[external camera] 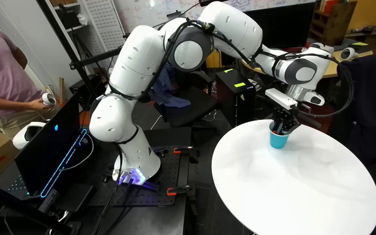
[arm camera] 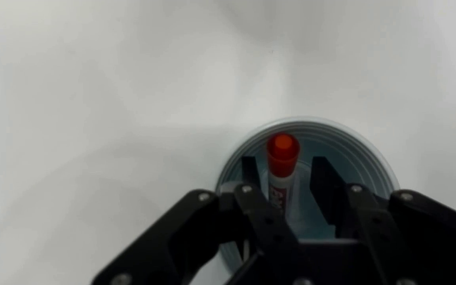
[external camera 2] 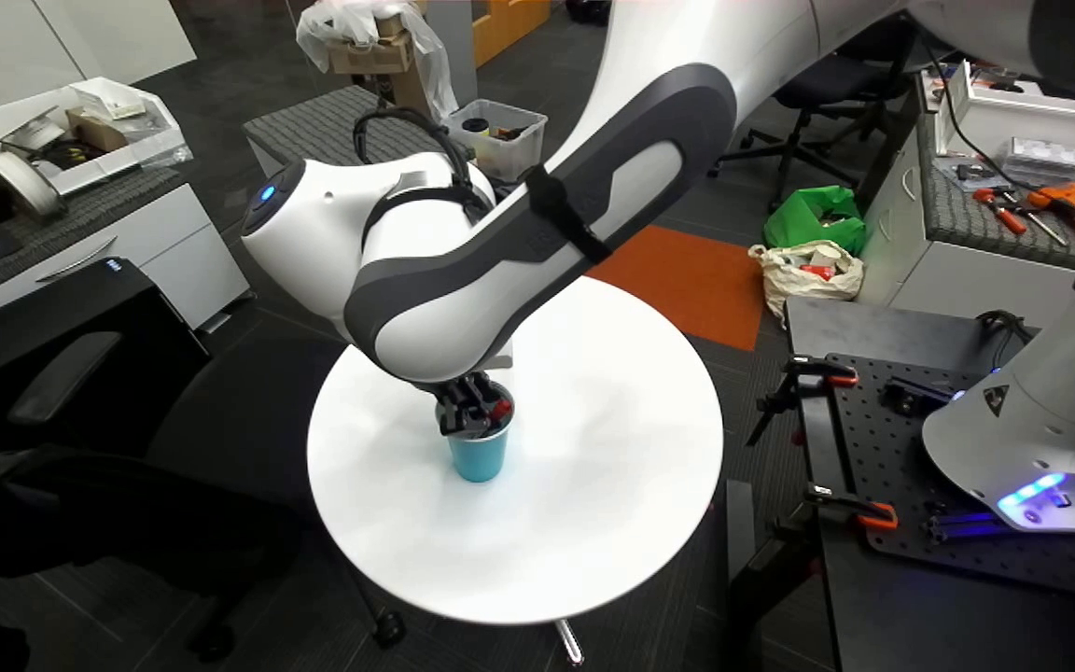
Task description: Remove the marker from the cup and put it on the table
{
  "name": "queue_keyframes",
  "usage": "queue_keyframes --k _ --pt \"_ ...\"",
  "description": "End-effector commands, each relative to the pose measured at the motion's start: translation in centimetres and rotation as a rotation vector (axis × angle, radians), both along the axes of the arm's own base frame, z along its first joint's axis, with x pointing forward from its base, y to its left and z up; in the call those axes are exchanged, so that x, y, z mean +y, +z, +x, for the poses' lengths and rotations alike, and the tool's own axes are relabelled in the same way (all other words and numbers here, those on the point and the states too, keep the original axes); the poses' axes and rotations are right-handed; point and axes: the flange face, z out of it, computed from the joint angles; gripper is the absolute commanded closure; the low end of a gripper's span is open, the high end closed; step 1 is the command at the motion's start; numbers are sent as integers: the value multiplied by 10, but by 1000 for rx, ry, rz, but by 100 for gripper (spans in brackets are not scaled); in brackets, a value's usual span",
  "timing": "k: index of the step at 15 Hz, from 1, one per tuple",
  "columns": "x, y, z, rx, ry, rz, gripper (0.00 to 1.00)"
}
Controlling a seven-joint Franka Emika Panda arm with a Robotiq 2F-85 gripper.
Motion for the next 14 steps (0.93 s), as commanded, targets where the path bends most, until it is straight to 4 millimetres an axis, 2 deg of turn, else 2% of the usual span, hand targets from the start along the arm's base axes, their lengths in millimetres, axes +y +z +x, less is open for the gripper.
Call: queue_keyframes --k 1,2,3,4,14 --pt "1 3 5 34 -8 -1 91" --pt "1 4 6 34 -9 -3 99" --pt "2 5 6 33 -12 -7 100" --pt "2 7 7 32 -11 -6 95" --pt "7 35 3 2 -30 -3 95"
